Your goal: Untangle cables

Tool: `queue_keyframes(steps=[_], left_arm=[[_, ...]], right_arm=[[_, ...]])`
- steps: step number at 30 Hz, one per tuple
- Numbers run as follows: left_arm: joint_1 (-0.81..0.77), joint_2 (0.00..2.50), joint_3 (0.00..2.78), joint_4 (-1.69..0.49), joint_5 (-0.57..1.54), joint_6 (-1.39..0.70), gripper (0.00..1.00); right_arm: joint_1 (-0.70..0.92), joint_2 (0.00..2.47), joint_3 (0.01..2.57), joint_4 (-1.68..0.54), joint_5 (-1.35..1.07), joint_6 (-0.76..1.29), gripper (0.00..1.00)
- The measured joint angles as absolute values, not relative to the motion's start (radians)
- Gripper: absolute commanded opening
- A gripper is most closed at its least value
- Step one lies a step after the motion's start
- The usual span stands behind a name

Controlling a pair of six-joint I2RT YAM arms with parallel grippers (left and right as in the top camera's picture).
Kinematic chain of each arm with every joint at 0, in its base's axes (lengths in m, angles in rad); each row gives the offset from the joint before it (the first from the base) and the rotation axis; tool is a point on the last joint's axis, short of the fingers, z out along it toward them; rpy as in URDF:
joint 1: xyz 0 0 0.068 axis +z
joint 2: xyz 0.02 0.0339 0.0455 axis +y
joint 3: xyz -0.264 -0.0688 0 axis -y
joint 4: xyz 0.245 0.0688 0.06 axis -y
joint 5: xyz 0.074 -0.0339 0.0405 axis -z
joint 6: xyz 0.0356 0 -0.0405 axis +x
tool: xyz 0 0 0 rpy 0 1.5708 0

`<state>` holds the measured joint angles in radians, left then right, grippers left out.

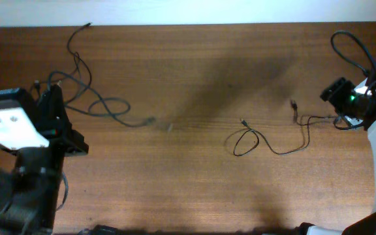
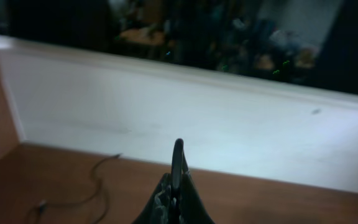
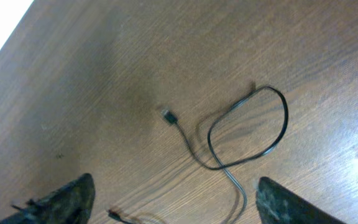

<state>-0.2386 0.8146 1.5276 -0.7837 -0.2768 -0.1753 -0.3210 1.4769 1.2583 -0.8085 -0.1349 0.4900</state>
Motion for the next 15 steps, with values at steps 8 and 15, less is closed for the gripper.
queue_keyframes(steps=[8,15], left_arm=[[-0.232,0.913,1.527,-0.813,-0.648,-0.175,0.0],[0.122,1.157,1.523,-0.662,-0.643,-0.188,0.0]], right_arm=[[-0.321,1.477,1.258,-0.816,-0.131,0.485,0.98],[-0.321,1.478,1.258,-0.818,-0.131,0.485,0.98]])
